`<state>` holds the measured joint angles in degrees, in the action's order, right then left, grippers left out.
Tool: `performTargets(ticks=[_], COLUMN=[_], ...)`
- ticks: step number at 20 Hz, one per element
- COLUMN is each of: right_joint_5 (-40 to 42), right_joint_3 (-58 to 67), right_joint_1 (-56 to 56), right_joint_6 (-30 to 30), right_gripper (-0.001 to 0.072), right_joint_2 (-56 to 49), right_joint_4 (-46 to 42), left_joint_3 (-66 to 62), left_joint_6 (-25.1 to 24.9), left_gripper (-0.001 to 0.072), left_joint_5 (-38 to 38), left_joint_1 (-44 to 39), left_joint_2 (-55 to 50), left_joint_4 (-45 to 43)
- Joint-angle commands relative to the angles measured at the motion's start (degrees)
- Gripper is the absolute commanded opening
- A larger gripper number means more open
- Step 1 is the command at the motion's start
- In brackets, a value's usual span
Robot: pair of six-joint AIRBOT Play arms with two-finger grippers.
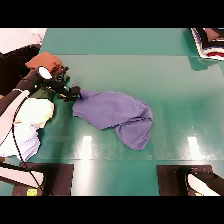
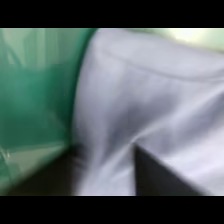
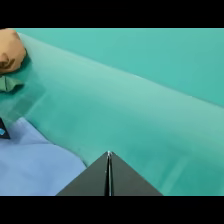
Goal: Fold the shirts.
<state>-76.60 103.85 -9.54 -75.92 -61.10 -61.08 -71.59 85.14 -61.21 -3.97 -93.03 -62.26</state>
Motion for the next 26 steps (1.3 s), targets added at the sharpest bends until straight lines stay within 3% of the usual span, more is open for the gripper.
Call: performTargets(ticks=[1,5,9,10,11,12,15,17,21,26], right_joint_5=[-3.1,-12.22,-11.02,-8.52,-5.7,-2.29,8.41,14.01,17.14,17.33], right_joint_3=[-0.02,-3.21,-24.87,-32.44,-39.41,-46.51,-61.42,-64.89,-62.93,-55.93], right_joint_1=[0.02,4.28,10.67,12.0,12.87,13.2,10.88,6.84,-1.57,-8.55], right_joint_6=[-0.24,-2.95,-4.15,-4.26,-4.24,-4.22,-3.08,-1.9,1.75,1.86], right_gripper=[0.0019,0.0019,0.0021,0.0098,0.033,0.0436,0.0431,0.0431,0.0431,0.0426], right_joint_2=[-0.35,-0.35,3.48,4.42,4.92,4.96,1.95,-2.51,-12.37,-21.44], right_joint_4=[-0.7,-0.46,-0.37,-0.35,-0.07,0.74,5.95,9.64,16.52,16.44], left_joint_3=[-0.31,-5.46,-9.92,-10.29,-10.49,-10.49,-10.49,-10.49,-10.47,-10.47], left_joint_6=[-0.07,-0.15,-1.88,-2.19,-2.25,-2.23,-2.19,-2.16,-2.14,-2.16], left_gripper=[0.0048,0.0025,0.0025,0.0025,0.0025,0.0025,0.0025,0.0025,0.0025,0.0025], left_joint_5=[0.52,-0.7,0.63,0.66,0.59,0.37,0.04,0.13,0.13,0.07], left_joint_1=[-0.98,0.2,0.31,0.31,0.31,0.31,0.31,0.31,0.31,0.31], left_joint_2=[-0.11,3.65,9.35,10.05,10.43,10.49,10.43,10.43,10.43,10.43], left_joint_4=[0.5,0.33,-0.92,-0.92,-0.92,-0.87,-0.9,-0.87,-0.9,-0.9])
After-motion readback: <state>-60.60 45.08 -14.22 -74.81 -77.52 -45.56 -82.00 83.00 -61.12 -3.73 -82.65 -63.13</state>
